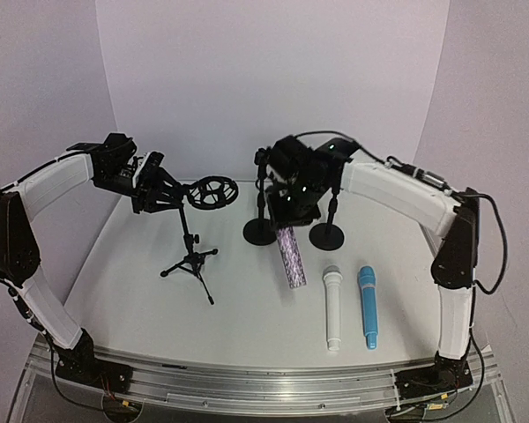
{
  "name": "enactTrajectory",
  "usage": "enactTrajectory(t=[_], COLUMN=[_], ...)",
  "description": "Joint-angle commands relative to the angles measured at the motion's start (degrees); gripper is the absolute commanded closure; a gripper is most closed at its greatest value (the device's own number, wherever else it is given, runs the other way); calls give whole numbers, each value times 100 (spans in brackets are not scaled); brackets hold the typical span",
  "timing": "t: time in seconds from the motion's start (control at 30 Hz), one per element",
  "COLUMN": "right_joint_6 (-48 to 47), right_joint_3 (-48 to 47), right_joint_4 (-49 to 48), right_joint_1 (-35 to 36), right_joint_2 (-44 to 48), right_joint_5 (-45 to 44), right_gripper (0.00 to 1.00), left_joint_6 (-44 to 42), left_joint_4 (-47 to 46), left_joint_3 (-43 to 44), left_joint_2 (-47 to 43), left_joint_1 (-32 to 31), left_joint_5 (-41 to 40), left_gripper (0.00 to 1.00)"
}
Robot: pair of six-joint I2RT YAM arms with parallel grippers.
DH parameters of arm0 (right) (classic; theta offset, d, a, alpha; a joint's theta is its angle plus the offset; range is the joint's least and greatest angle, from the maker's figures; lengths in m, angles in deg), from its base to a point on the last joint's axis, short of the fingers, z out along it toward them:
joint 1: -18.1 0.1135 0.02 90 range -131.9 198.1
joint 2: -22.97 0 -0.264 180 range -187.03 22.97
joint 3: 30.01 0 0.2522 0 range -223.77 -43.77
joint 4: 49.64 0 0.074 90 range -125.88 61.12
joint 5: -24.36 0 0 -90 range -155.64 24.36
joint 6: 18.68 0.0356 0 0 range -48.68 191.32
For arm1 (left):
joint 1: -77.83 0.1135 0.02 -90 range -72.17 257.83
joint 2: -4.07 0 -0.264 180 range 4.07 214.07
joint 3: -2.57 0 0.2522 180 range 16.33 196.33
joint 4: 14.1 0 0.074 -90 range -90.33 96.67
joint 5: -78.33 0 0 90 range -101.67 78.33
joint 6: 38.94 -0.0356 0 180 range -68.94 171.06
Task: Attach the microphones to the stand
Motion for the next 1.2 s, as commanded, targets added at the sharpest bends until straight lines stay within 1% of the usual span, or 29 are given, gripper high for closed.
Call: enactTrajectory(t=[0.0,0.13,0.2,0.27,0.33,0.5,0.57,0.7,0.77,0.93,1.1,1.17], right_joint_6=[-1038,-1655,-1930,-2104,-2153,-2036,-2021,-2220,-2273,-2137,-2042,-2065], right_joint_3=[-1148,-2056,-2310,-2401,-2347,-1894,-2092,-2697,-2747,-2308,-1702,-1618], right_joint_4=[-59,-352,-755,-1302,-2050,-4347,-4724,-4948,-4990,-5002,-4942,-4912], right_joint_1=[-5,0,-7,-4,0,46,111,271,312,374,413,409], right_joint_2=[904,850,848,889,960,962,799,417,394,532,738,753], right_joint_5=[-641,-695,-624,-365,-2,1183,1478,1721,1711,1687,1553,1526], right_gripper=[100,100,100,100,100,100,100,100,100,100,100,100], left_joint_6=[54,62,60,62,62,62,64,63,68,71,108,108], left_joint_4=[-13,-9,-9,-14,-8,-17,-13,-38,-49,-53,-50,-47], left_joint_3=[25,43,50,57,66,69,69,33,3,-20,-37,-48], left_joint_2=[-193,-189,-180,-175,-175,-167,-167,-191,-200,-188,-169,-159], left_joint_1=[-33,-29,-35,-33,-29,-37,-33,-32,-30,-38,-34,-30], left_joint_5=[0,-4,-14,-5,3,16,23,39,57,65,82,90], left_gripper=[67,70,72,72,73,77,80,88,91,100,100,100])
